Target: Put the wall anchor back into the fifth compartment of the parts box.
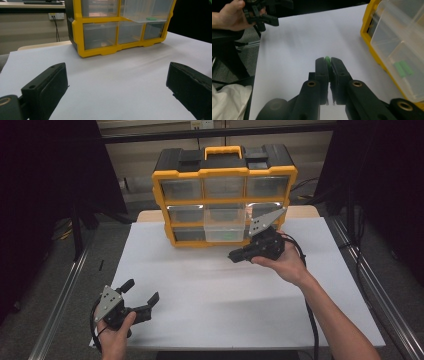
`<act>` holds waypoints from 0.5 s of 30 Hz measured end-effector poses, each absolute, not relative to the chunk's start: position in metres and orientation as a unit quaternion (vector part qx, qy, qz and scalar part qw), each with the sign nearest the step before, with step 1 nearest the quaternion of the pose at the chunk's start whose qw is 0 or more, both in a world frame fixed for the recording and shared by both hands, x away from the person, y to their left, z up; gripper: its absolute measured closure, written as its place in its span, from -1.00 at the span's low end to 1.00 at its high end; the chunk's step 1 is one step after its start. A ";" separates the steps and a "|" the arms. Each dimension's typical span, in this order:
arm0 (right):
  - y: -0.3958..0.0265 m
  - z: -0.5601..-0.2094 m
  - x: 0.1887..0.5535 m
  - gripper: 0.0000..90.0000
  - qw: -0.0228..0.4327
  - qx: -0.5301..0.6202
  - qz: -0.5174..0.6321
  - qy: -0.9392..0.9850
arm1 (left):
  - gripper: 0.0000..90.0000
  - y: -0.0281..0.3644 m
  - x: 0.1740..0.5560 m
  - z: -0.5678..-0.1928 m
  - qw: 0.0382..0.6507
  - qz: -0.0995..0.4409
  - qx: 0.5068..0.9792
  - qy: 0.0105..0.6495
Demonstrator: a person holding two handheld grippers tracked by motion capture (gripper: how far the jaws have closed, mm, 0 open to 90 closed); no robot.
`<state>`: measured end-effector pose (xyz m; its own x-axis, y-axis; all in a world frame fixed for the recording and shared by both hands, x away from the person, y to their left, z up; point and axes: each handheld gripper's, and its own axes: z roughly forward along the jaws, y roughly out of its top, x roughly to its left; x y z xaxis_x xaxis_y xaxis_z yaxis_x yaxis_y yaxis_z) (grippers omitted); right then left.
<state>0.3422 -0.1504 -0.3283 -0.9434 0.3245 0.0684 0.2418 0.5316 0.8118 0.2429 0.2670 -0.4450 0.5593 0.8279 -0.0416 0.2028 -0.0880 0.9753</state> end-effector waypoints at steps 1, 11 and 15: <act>-0.150 -0.325 0.344 0.89 0.050 0.161 0.456 0.874 | -0.91 0.267 0.243 -0.445 0.560 0.278 0.683 0.377; -0.149 -0.295 0.365 0.89 0.076 0.168 0.461 0.868 | -0.91 0.267 0.243 -0.445 0.557 0.281 0.686 0.374; -0.147 -0.283 0.373 0.89 0.086 0.168 0.454 0.871 | -0.92 0.267 0.242 -0.445 0.561 0.277 0.683 0.377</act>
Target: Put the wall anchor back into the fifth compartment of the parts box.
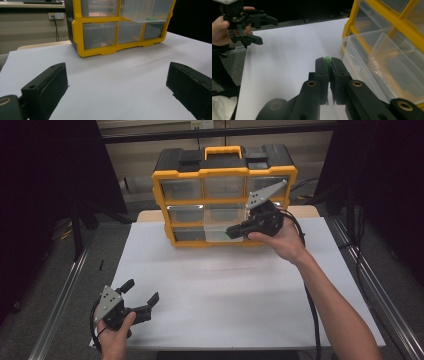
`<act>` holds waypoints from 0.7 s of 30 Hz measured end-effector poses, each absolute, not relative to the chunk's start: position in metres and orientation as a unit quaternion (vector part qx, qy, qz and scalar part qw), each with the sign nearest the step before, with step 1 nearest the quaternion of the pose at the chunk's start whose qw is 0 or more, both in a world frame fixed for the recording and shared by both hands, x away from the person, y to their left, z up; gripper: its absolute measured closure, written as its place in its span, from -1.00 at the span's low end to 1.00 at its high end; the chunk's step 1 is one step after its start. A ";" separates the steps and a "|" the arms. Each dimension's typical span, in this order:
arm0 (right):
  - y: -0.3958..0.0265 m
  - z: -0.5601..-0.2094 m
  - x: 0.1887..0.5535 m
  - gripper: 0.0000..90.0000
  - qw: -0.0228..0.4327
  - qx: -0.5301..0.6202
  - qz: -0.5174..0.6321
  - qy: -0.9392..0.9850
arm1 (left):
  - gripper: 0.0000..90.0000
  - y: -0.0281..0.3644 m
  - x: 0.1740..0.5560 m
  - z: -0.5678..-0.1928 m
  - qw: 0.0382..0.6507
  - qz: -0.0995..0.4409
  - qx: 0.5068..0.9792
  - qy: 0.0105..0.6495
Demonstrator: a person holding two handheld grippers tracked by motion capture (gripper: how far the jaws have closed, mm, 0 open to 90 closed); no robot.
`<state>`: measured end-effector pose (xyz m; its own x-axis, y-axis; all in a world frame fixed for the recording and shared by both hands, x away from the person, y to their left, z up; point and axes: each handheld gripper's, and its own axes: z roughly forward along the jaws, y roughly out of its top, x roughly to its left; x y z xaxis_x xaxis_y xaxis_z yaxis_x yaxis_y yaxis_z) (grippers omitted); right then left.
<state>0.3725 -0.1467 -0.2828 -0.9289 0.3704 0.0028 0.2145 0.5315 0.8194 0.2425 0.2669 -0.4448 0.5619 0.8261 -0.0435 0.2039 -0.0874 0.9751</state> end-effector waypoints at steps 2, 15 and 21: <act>-0.145 -0.276 0.377 0.89 0.094 0.170 0.443 0.875 | -0.92 0.267 0.243 -0.444 0.560 0.278 0.684 0.376; -0.144 -0.258 0.412 0.89 0.117 0.205 0.414 0.879 | -0.92 0.268 0.244 -0.445 0.563 0.273 0.684 0.376; -0.138 -0.255 0.429 0.89 0.124 0.218 0.380 0.890 | -0.92 0.268 0.244 -0.445 0.565 0.274 0.681 0.377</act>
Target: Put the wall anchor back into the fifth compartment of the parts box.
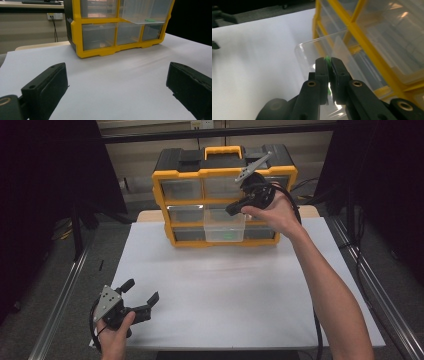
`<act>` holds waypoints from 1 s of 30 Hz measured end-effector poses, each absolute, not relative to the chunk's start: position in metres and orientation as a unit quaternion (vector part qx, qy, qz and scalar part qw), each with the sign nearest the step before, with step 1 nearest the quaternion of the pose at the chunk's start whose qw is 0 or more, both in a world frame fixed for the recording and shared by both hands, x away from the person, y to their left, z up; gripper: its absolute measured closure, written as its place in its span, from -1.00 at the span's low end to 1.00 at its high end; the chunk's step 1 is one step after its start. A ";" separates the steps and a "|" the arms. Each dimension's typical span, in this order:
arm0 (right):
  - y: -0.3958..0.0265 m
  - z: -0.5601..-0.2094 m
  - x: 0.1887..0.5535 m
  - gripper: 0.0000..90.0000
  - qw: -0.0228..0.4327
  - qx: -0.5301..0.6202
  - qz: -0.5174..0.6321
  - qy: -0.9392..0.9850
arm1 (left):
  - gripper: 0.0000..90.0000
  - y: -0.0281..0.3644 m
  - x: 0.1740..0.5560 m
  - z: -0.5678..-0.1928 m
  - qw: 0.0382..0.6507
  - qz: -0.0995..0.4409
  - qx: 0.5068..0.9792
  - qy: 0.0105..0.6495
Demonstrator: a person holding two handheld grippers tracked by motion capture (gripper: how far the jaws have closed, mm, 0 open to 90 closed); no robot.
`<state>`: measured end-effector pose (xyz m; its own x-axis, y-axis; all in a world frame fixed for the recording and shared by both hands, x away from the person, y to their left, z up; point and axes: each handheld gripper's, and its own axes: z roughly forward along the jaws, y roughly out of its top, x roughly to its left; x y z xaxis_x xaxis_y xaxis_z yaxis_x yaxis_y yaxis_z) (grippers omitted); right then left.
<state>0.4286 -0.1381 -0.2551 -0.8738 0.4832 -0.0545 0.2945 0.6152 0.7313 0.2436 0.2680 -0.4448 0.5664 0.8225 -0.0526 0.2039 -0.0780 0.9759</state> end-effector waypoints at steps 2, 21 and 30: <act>-0.136 -0.254 0.433 0.89 0.123 0.223 0.377 0.891 | -0.92 0.268 0.244 -0.445 0.564 0.273 0.682 0.377; -0.118 -0.268 0.463 0.89 0.075 0.268 0.267 0.923 | -0.92 0.268 0.244 -0.445 0.565 0.274 0.682 0.376; -0.110 -0.282 0.467 0.89 0.059 0.259 0.225 0.937 | -0.92 0.267 0.243 -0.444 0.562 0.278 0.682 0.376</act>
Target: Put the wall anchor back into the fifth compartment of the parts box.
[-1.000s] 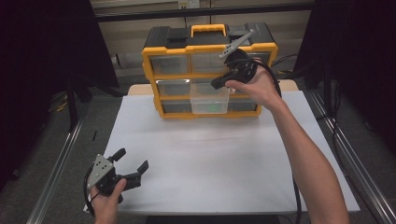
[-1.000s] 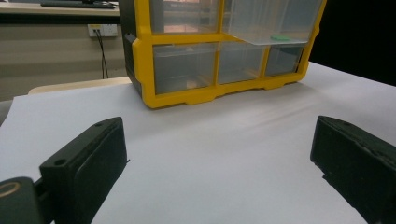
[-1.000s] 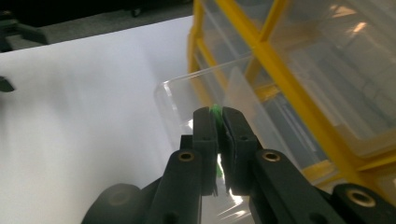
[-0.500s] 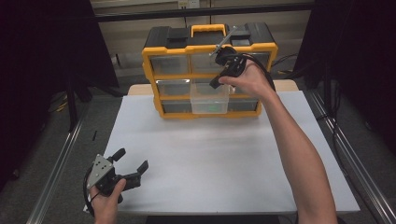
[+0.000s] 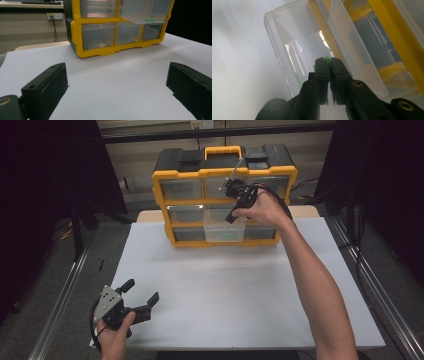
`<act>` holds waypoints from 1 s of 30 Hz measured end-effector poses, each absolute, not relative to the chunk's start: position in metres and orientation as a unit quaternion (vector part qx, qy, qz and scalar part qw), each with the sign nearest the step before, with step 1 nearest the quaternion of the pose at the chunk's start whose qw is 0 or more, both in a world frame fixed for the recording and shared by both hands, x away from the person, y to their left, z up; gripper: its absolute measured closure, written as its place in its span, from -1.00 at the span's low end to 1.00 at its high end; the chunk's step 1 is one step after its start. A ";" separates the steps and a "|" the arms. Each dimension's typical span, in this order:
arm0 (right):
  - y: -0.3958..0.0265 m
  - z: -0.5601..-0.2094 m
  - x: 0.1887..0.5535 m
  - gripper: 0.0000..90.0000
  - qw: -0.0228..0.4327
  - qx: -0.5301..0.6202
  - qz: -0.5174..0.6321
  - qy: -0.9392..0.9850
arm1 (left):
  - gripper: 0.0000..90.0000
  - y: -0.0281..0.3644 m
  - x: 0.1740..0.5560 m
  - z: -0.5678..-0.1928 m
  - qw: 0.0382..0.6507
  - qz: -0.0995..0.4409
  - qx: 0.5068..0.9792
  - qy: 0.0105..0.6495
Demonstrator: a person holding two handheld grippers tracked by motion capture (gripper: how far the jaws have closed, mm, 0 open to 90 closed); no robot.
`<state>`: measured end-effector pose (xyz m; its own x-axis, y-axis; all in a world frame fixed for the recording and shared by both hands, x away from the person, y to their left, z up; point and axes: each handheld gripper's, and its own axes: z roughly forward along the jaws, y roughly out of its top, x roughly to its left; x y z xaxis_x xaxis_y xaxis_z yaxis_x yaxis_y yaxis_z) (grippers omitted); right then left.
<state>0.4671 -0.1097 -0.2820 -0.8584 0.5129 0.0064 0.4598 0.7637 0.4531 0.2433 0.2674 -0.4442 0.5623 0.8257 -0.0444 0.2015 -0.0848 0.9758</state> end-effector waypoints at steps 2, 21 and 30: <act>-0.109 -0.284 0.469 0.88 0.059 0.257 0.226 0.938 | -0.91 0.268 0.243 -0.444 0.564 0.276 0.682 0.375; -0.117 -0.280 0.460 -0.07 0.093 0.294 0.301 0.902 | -0.92 0.267 0.243 -0.444 0.564 0.275 0.682 0.375; -0.132 -0.280 0.450 -0.82 0.131 0.316 0.364 0.866 | -0.91 0.266 0.244 -0.446 0.563 0.274 0.681 0.379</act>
<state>0.4500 -0.1323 -0.2795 -0.7660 0.6428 0.0030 0.4524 0.5358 0.7129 0.2439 0.2656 -0.4455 0.5629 0.8248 -0.0532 0.2069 -0.0783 0.9752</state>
